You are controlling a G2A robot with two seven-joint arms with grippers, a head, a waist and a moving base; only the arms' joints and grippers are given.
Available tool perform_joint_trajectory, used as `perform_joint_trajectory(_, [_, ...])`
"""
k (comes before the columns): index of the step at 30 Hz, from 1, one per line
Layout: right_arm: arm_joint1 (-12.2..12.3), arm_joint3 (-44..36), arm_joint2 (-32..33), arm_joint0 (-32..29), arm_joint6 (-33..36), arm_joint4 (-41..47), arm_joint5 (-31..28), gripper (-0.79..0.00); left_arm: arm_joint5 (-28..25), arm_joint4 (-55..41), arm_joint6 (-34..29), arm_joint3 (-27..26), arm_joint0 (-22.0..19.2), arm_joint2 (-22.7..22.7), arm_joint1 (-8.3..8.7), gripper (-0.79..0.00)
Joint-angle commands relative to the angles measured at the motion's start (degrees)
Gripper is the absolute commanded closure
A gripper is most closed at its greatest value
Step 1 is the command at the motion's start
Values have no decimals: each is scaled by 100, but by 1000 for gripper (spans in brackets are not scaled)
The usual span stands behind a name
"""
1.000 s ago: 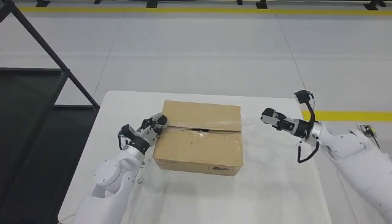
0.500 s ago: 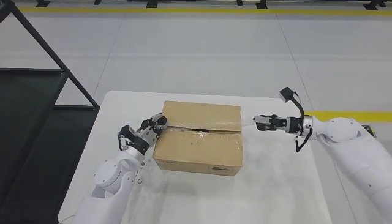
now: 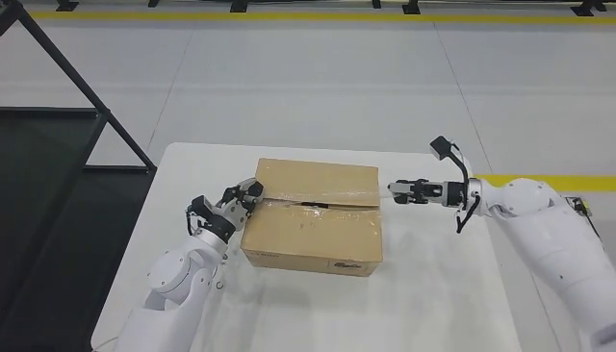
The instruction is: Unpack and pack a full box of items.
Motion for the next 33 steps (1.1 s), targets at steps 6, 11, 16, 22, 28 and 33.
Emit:
perform_joint_trajectory(6, [-130, 250, 44, 78, 128, -28, -152, -345, 26, 9, -2, 8, -8, -15, -11, -182])
perform_joint_trajectory(11, [-185, 326, 80, 100, 159, -73, -148, -166, 42, 17, -5, 15, -18, -25, -18, -182])
perform_joint_trajectory(16, [-196, 300, 132, 73, 160, -102, -147, 0, 44, 24, -7, 27, -29, -26, -27, -175])
perform_joint_trajectory(22, [-136, 114, 225, -27, 191, -60, -117, 0, 41, 27, -30, 48, -44, -32, -37, -142])
perform_joint_trajectory(28, [20, -281, 361, -226, 218, 19, -91, 0, 39, 39, -42, 68, -56, -41, -46, -135])
perform_joint_trajectory(33, [212, -744, 529, -454, 215, 116, -94, 0, 48, 63, -63, 82, -71, -47, -51, -139])
